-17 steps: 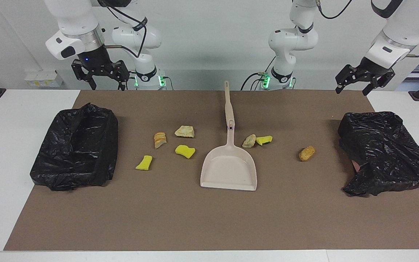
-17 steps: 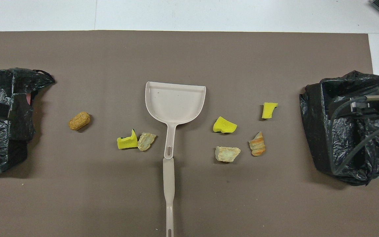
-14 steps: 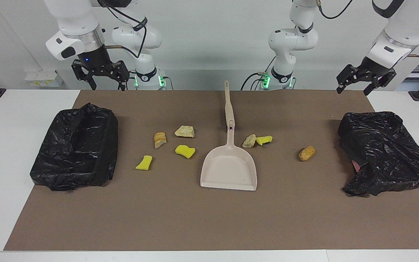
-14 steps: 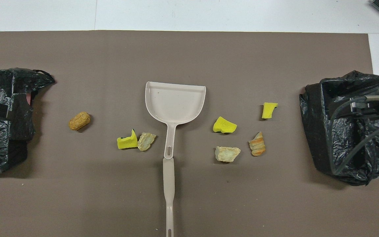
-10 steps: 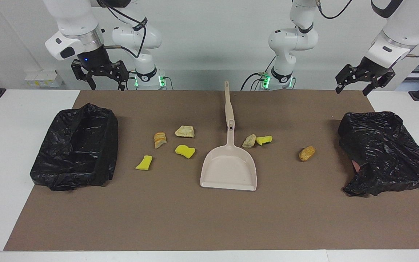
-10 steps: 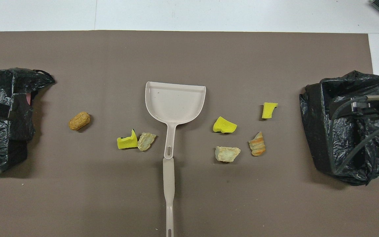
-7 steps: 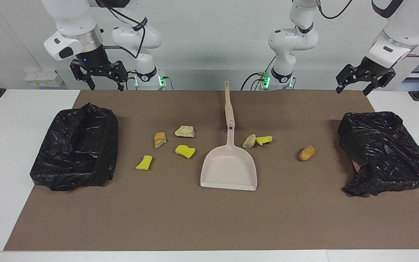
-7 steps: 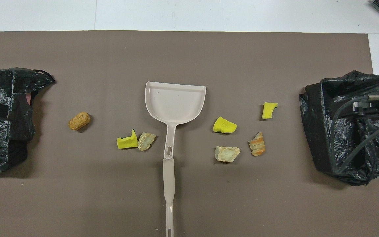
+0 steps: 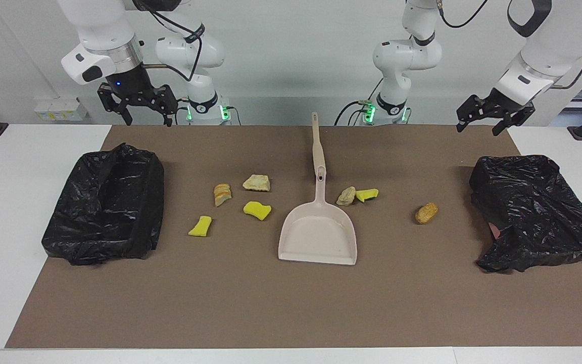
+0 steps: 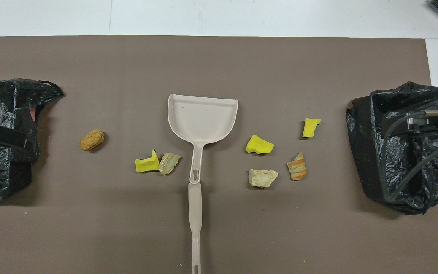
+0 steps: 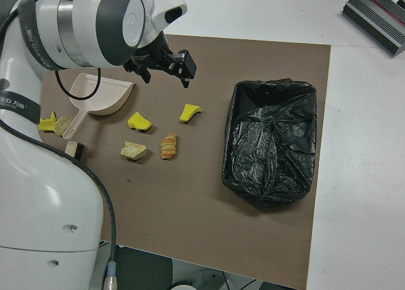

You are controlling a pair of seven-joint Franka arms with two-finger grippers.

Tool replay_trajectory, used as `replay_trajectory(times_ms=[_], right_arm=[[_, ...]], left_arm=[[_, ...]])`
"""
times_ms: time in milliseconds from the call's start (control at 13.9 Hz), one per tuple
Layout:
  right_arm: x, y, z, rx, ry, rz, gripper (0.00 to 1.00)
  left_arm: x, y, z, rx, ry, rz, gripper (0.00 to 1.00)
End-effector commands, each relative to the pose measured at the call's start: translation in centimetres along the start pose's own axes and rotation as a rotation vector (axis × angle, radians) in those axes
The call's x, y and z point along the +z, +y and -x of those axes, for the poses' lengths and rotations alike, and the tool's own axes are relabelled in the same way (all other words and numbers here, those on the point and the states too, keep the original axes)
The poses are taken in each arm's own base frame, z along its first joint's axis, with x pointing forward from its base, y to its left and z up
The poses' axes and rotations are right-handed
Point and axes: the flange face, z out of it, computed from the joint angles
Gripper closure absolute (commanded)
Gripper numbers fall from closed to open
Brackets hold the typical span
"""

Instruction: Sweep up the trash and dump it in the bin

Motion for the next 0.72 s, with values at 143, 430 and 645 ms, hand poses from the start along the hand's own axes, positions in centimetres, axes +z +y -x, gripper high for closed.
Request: replay_trajectory(times_ms=[143, 430, 645], right_arm=[[1.9, -2.7, -1.2, -0.017, 0.021, -0.024, 0.00], [4.6, -7.6, -3.2, -0.010, 0.046, -0.038, 0.00], [6.8, -12.4, -3.8, 0.018, 0.046, -0.046, 0.00]], left_arm=[[6.6, 3.5, 1.7, 0.060, 0.031, 0.043, 0.00], [11.8, 8.3, 3.1, 0.147, 0.011, 0.035, 0.00], [15.9, 12.0, 5.8, 0.190, 0.017, 0.040, 0.00]])
